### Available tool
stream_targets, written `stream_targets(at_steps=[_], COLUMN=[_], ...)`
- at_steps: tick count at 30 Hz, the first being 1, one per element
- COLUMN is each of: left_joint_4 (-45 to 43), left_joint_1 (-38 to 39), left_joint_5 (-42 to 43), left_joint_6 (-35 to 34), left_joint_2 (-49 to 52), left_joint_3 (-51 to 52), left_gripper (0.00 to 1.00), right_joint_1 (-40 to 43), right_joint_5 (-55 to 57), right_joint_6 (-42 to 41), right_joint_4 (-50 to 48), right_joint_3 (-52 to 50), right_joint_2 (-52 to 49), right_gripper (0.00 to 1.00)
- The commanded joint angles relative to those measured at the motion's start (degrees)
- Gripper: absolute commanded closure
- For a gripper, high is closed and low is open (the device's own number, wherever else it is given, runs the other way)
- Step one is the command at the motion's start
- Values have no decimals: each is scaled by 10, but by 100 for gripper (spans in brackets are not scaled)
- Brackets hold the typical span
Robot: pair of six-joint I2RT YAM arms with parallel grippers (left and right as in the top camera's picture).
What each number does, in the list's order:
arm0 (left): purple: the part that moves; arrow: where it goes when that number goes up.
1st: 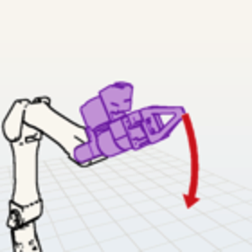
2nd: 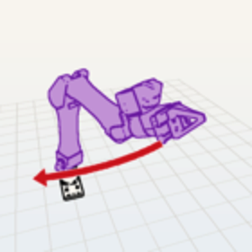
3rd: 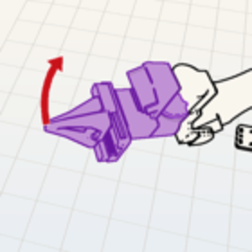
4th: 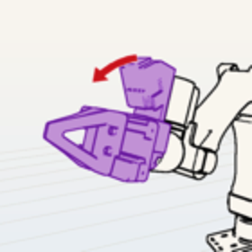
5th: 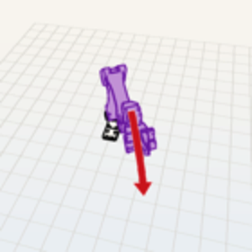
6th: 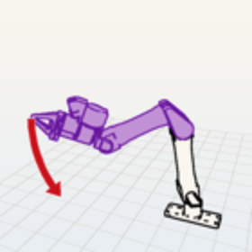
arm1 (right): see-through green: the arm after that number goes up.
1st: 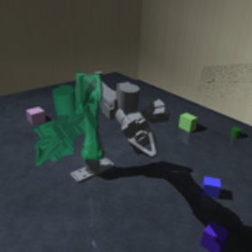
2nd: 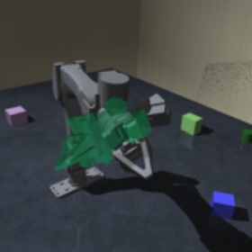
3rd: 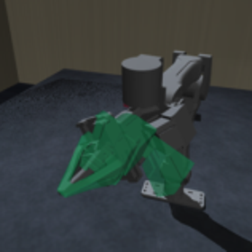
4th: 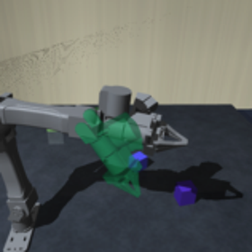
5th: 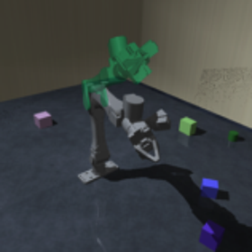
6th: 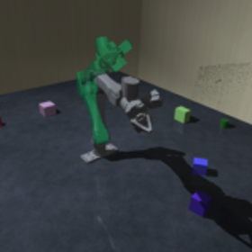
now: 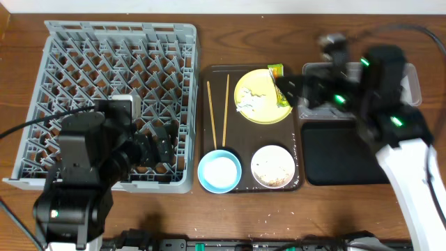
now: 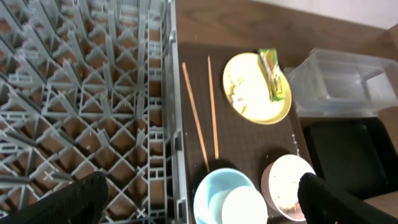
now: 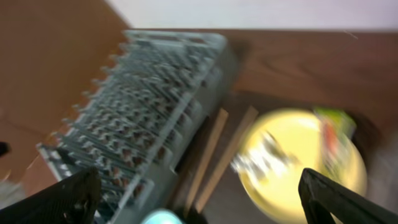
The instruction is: Sort waste into correct bins and load items into the dishwasher
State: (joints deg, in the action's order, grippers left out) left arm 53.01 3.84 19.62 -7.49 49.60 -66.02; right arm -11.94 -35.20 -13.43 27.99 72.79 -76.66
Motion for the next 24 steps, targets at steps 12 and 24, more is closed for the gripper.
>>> stream_targets(at_steps=[12, 24], left_joint_4=[14, 14], left_joint_1=[-2, -2], left_joint_5=[9, 9], left_joint_6=[1, 1], left_joint_2=[9, 9], left_joint_3=[-10, -10], left_gripper=[2, 2], right_joint_1=[-165, -157], right_joint_5=[365, 363], right_joint_6=[2, 2], right_joint_4=[-47, -130], right_joint_3=[25, 25], right_joint_2=[-295, -418], right_gripper=[14, 74])
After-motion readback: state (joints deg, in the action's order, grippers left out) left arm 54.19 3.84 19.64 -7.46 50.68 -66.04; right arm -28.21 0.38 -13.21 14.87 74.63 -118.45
